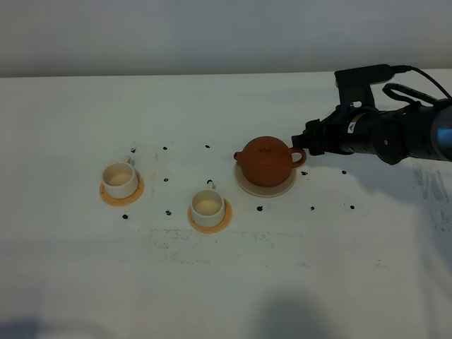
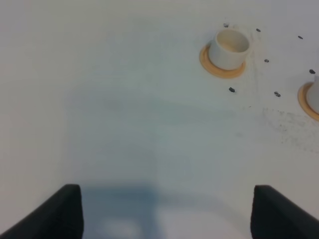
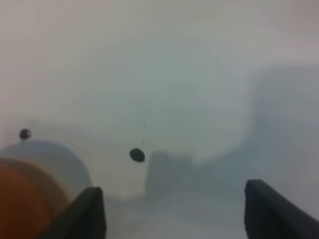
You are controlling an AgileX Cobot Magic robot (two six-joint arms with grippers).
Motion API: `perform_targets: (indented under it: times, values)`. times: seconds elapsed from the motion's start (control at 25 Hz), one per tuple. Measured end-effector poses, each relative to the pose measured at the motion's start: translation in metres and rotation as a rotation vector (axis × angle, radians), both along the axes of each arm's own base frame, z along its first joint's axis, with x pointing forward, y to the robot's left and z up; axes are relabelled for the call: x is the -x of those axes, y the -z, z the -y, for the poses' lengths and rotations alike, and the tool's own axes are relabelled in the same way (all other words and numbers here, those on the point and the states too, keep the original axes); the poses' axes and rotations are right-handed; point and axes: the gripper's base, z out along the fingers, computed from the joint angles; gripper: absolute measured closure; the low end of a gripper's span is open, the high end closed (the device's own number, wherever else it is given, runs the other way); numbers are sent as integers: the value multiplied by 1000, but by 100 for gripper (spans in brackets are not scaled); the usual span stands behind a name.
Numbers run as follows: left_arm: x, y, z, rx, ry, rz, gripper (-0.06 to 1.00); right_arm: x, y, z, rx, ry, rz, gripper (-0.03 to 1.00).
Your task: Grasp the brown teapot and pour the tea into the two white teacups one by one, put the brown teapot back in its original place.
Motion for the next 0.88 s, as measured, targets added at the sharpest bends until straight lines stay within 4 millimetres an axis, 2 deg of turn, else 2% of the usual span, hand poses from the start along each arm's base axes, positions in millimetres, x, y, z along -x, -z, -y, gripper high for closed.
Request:
perform_targets:
  times: [0.4,0.88]
  values:
    - [0,0,0,0,0,0,27,6,5,3,36,8,-83,38]
    - [0,0,0,0,0,0,27,10,6,-5,66,-39,-91,38]
